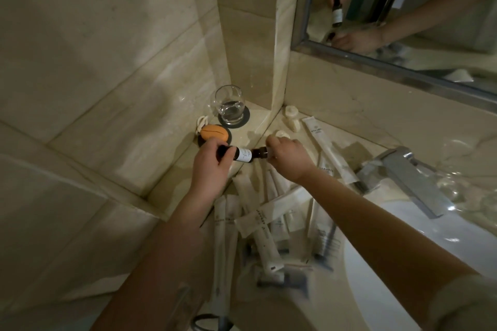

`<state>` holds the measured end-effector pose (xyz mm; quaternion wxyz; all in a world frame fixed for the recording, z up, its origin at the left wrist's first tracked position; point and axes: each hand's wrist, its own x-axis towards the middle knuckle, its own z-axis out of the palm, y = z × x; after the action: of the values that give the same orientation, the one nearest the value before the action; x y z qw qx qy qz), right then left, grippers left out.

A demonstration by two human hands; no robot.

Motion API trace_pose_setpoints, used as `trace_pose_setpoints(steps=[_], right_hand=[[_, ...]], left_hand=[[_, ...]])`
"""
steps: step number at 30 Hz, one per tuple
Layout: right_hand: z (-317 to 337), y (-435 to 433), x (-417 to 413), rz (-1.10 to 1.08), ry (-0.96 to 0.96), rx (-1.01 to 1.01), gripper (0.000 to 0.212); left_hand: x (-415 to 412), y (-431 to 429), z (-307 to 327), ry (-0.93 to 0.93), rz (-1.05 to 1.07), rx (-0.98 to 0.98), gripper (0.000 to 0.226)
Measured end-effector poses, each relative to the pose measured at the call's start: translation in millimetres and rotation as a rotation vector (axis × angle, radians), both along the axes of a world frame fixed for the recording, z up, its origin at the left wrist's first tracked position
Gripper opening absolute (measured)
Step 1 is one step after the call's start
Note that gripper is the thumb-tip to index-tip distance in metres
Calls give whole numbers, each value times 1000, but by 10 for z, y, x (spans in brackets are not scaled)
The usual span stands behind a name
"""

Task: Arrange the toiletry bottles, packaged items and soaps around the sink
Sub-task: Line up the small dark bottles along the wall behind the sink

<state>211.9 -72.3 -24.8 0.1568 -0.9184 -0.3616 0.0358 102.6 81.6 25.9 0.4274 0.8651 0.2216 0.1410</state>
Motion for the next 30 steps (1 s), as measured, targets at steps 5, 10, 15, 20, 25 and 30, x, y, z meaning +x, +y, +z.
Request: trace_pose_setpoints(steps=[5,10,15,20,25,30], right_hand=[[329,-684,-359,-272,349,389,29],[537,-1555,-822,-407,488,606,21],[633,-2420,-1236,-573,512,774,17],[737,-3271,-1555,-787,458,846,18],[914,-4061,-1696,-959,436,964,14],[983,-4810,-1634,-1100,374,982,15]], left_hand=[[-23,-412,183,-55,-148,-40,9],[-73,-1094,245,-1,-373,-56,11],[-49,-1932,296,-17,-557,-63,12],[14,-2848,378,-21,-750,-30,14],[84,-3709,467,-52,-884,7,15],[230,-4432,480,-35,-973,71,19]])
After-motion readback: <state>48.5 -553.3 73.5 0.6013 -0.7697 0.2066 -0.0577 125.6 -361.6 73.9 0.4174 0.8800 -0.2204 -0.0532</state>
